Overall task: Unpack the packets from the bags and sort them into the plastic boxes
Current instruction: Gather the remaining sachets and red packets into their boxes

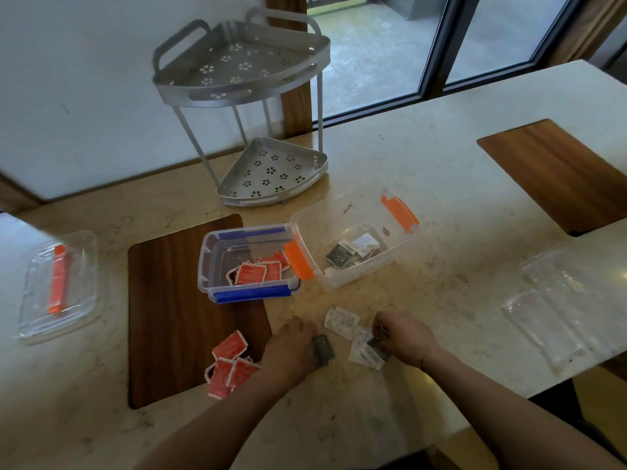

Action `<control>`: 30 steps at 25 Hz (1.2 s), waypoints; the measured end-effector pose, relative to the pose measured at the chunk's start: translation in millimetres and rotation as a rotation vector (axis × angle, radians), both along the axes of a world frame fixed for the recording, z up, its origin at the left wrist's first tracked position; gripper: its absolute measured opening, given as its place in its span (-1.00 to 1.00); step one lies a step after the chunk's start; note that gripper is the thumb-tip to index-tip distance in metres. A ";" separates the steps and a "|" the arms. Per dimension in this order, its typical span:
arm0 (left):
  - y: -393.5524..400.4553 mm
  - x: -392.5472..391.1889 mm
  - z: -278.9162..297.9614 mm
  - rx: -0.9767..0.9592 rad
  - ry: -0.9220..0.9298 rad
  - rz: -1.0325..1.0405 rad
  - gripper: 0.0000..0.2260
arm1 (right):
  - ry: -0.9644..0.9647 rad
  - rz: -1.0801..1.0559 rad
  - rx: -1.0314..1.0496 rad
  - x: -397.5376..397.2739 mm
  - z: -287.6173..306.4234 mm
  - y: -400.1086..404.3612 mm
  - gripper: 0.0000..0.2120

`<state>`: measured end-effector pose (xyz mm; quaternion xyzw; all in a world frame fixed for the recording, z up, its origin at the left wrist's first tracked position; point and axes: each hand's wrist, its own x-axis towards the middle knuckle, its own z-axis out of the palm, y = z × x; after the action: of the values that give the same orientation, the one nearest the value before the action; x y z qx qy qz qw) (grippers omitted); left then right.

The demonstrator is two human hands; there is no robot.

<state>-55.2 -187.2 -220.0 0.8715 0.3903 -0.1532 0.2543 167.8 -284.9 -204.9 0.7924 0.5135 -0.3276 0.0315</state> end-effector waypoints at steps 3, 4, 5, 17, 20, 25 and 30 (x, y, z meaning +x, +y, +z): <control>-12.5 5.5 -1.7 -0.063 0.027 0.097 -0.63 | 0.013 0.005 -0.027 0.9 1.7 1.3 -0.79; -12.0 6.8 -1.2 -0.098 0.040 0.120 -0.65 | 0.020 0.018 -0.033 1.4 2.2 1.5 -0.79; -9.7 7.5 0.3 -0.127 0.055 0.132 -0.69 | 0.025 0.035 -0.038 2.2 3.3 2.1 -0.79; 8.8 13.4 14.4 -0.376 -0.123 0.219 -0.79 | 0.056 -0.062 -0.059 5.9 6.9 -13.2 -0.81; 21.9 22.2 20.0 -0.360 -0.114 0.163 -0.67 | 0.051 -0.082 -0.030 2.5 5.9 -12.5 -0.85; 32.5 51.6 26.5 -0.201 -0.106 0.032 -0.45 | 0.056 0.000 0.015 -7.3 9.3 -0.8 -0.70; 19.7 69.6 14.0 -0.054 -0.096 -0.090 -0.66 | 0.024 0.036 0.007 -18.0 6.9 -4.5 -0.66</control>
<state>14.4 -167.4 -206.0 0.8872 0.3340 -0.1330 0.2890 149.8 -289.4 -198.0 0.7793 0.5291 -0.3346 0.0283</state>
